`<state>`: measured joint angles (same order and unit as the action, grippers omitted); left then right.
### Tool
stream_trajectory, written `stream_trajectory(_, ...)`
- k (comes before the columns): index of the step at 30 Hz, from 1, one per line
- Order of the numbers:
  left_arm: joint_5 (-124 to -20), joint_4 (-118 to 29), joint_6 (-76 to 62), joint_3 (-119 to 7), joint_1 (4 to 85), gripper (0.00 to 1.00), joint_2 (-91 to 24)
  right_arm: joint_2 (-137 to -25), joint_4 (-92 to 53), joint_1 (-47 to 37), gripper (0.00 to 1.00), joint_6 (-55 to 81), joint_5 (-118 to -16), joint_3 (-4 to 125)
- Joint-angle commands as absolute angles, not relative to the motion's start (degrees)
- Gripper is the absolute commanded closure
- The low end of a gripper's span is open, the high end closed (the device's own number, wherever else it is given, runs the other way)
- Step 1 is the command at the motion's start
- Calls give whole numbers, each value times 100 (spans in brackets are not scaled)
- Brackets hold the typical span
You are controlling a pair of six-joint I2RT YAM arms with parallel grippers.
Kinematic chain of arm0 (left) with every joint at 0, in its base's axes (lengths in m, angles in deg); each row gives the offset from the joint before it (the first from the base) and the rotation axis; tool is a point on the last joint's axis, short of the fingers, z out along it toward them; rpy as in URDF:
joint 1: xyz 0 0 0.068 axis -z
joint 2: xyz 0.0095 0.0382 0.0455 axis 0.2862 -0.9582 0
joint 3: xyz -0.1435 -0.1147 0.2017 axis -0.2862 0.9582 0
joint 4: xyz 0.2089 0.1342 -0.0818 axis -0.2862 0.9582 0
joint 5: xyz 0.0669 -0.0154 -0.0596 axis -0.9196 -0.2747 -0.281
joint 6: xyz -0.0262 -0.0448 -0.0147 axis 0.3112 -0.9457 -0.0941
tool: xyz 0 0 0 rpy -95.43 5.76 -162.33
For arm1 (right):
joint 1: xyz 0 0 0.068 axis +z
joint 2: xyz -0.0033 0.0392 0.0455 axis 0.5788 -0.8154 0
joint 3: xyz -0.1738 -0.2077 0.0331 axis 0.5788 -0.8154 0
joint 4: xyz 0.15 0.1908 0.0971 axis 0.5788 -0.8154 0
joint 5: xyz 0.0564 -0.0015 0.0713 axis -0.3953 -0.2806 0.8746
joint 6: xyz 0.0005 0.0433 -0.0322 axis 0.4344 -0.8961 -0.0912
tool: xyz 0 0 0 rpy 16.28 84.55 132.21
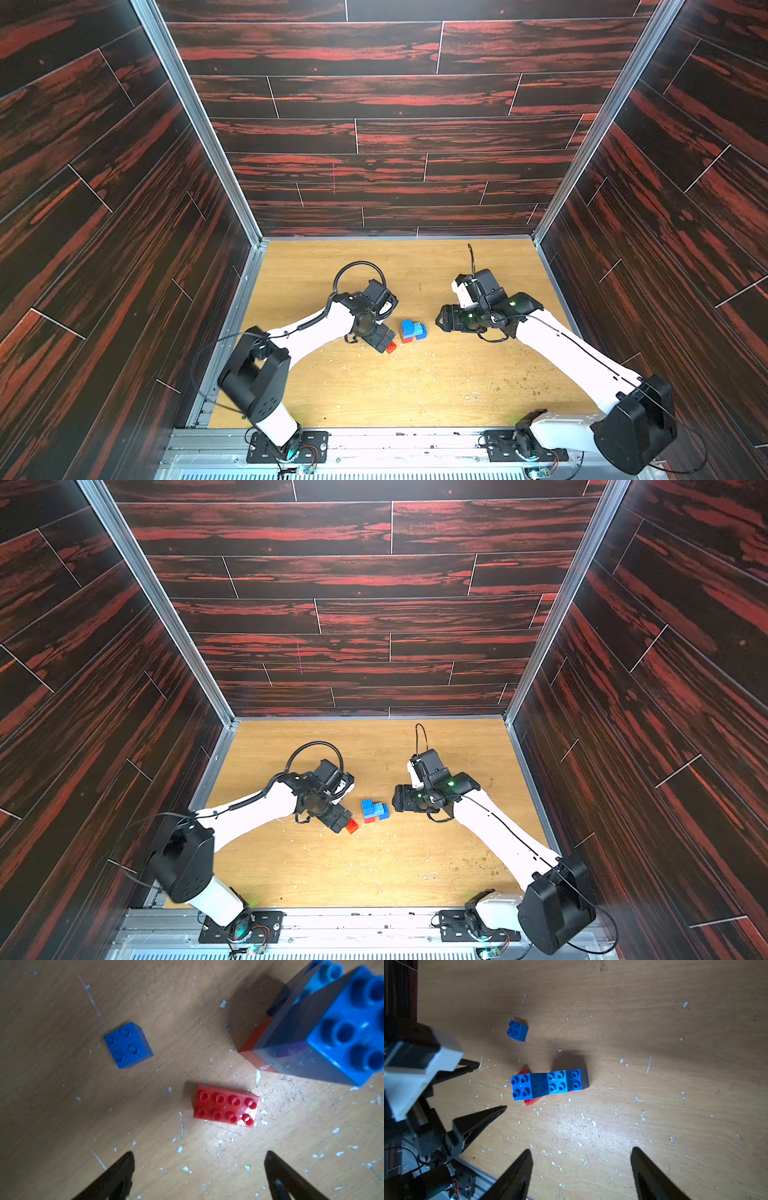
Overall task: Assemble a giraffe with lego
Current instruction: Pick up the lego brick from the center of the board.
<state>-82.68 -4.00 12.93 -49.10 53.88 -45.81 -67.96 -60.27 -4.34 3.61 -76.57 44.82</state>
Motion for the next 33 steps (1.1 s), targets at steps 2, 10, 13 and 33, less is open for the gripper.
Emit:
stream_trajectory(2,-8168,-346,1778,-5234,5514,3,-4980,-6661,-5966,-584,24,485,-7442,4274)
stream_trajectory(10,-8028,-912,2054,-5012,5636,7,-5325,-6589,-6019,-785,24,610,-7338,4175)
stream_trajectory(13,-7961,-1031,2075,-5001,5643,8,-5444,-6593,-6035,-795,25,628,-7327,4138)
stream_trajectory(33,-8296,-1243,1755,-4870,5637,33,-5631,-6514,-6163,-847,27,658,-7301,4096)
